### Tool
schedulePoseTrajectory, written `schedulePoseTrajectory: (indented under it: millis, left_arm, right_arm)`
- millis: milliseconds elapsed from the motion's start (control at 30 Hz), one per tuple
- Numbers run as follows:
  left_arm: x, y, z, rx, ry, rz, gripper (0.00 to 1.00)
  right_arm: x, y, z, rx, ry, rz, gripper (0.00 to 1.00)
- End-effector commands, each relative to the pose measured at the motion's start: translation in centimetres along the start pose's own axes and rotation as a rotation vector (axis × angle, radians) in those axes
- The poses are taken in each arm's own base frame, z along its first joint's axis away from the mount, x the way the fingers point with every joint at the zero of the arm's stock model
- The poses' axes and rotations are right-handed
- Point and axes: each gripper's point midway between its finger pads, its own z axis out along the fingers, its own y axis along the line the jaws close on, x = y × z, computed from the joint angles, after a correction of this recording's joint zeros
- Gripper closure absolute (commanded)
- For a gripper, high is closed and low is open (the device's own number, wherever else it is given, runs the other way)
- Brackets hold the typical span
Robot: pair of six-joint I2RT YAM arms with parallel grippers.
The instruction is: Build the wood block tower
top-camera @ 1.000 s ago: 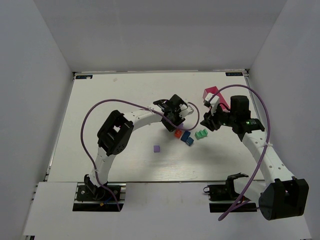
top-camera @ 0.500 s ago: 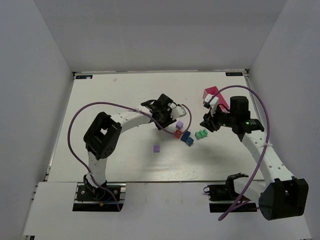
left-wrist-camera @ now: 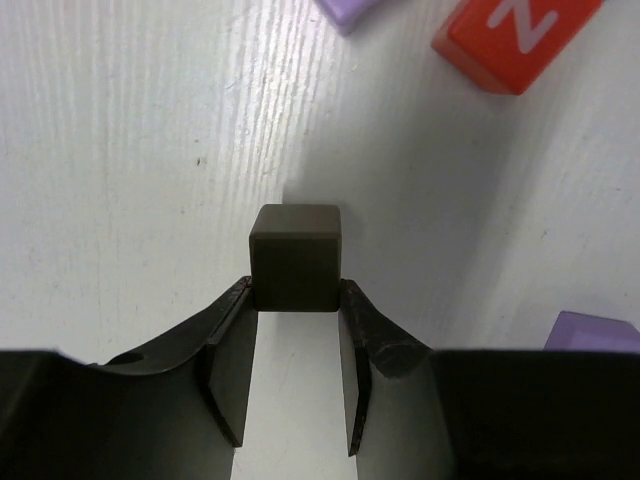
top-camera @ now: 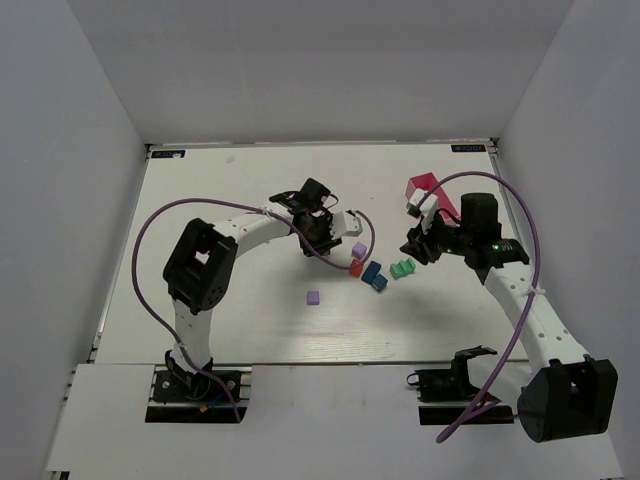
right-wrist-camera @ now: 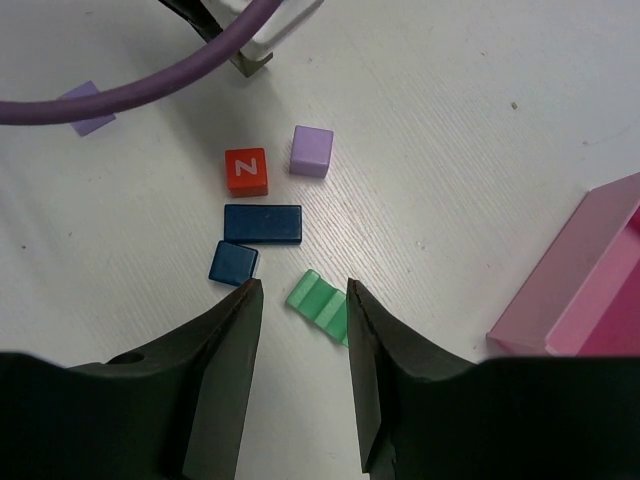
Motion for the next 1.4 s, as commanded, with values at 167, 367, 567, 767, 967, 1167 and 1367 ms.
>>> schedulePoseTrajectory:
  millis: [167, 367, 567, 767, 967, 1167, 1367]
  left_arm:
    - [-1.0, -0.1, -0.5, 0.096, -0.012, 0.176, 0.84]
    - [0.1, 0.3, 0.7, 0.098, 0.037, 0.185, 0.86]
    - [0.1, 0.8, 1.5, 0.093, 0.049, 0.185, 0.84]
    - [0.6, 1.0, 1.6, 0.075, 0.071, 0.176, 0.58]
    - [0.3, 1.5, 0.6, 0.033, 0.061, 0.188, 0.23]
    - [0.0, 2.0, -0.1, -0.005, 0.053, 0.187, 0.01]
    - [-1.9, 3.5, -4.0, -0.146, 0.001, 0.148, 0.01]
  right_arm:
    - [-0.7, 0.8, -0.4, -0.025, -0.025, -0.026, 0.54]
    - [-0.7, 0.8, -0.4, -0.026, -0.027, -0.030, 0.54]
    - [-0.7, 0.9, -0.4, -0.026, -0.029, -0.032, 0.54]
    - [-0.6, 0.8, -0.4, -0.027, -0.026, -0.029, 0.54]
    - [-0.6, 0.9, -0.4, -0.027, -0.026, -0.030, 0.54]
    - [-0.5, 0.9, -0.4, -0.028, -0.021, -0.028, 0.54]
    - [0.0, 0.6, -0.4, -0.010, -0.006, -0.026, 0.53]
